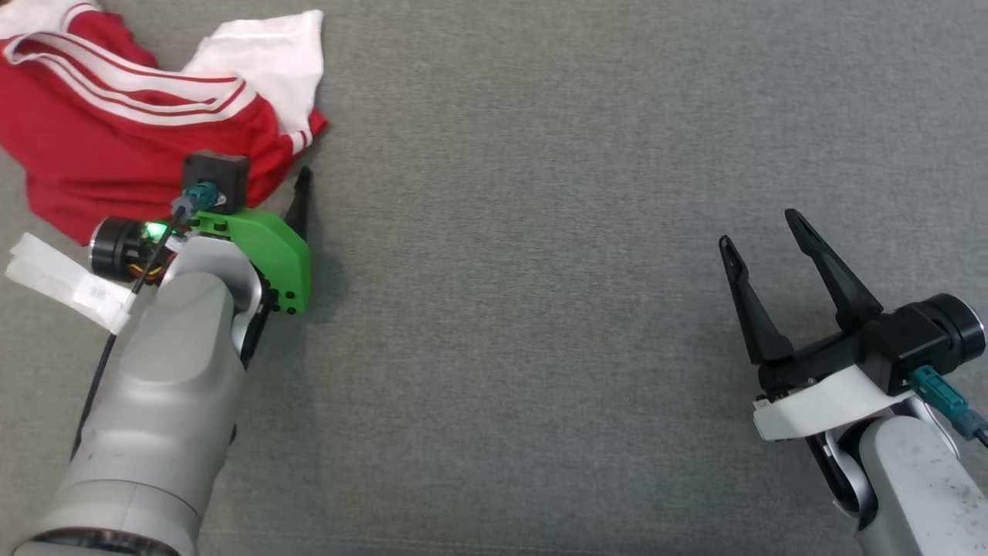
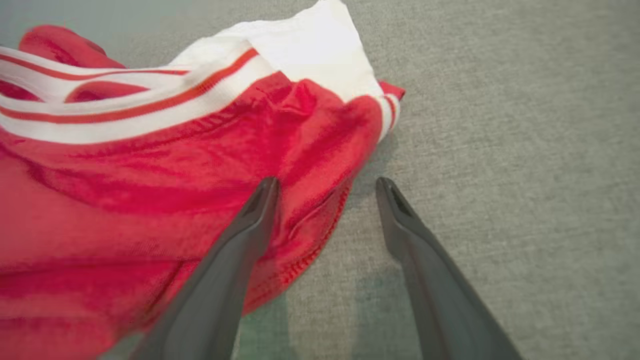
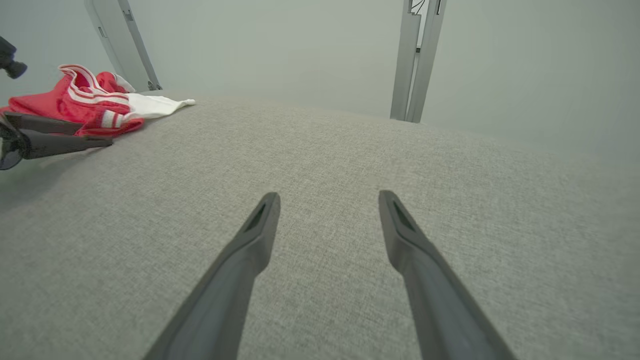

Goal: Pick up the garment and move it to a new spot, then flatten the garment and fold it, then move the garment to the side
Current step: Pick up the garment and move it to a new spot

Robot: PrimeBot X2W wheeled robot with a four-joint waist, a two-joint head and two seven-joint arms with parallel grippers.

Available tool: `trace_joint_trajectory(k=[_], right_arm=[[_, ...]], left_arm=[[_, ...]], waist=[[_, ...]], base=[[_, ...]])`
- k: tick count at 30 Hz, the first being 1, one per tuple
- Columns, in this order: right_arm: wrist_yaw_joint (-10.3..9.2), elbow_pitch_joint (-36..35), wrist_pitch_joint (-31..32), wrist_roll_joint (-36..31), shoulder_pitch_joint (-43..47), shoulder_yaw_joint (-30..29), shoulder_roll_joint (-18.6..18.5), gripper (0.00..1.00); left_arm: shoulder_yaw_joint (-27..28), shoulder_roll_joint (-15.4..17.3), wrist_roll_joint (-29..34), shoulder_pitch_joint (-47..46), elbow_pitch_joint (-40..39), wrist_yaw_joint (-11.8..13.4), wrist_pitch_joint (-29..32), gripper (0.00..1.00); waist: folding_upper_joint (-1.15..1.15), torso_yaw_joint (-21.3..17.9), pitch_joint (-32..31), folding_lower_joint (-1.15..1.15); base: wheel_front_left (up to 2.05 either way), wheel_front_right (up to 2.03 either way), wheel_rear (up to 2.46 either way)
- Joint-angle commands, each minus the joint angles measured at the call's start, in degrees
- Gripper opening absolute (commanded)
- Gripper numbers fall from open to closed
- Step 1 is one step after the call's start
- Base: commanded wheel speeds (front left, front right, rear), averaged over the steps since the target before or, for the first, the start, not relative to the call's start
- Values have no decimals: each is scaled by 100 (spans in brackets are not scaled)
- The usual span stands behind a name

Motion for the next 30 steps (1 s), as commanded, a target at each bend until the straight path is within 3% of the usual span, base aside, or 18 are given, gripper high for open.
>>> trace_joint_trajectory(k=[1,2,10,19,23,30], right_arm=[[-9,1,-14,60,-133,20,3,100],[-9,1,-14,58,-141,23,9,100],[-9,130,-14,96,80,-97,205,100],[-9,314,-14,162,434,-175,671,100],[-10,372,-14,177,583,-222,828,100],[-9,348,-14,175,726,-382,1026,100]], left_arm=[[-14,93,69,-183,167,58,-18,27],[-7,110,64,-202,274,86,-41,0],[-120,254,68,-444,729,15,-130,0],[-375,279,-61,-709,125,-96,-232,0],[-676,170,-359,-629,-617,-107,70,0],[-1122,354,-1270,-162,-3097,-104,997,0]], waist=[[0,-473,385,0],[0,-484,365,0],[0,-498,-111,0],[0,-591,-1190,0],[0,-712,-1612,0],[0,-1116,-1970,0]], base=[[0,0,0],[0,0,0],[0,0,0],[0,0,0],[0,0,0],[0,0,0]])
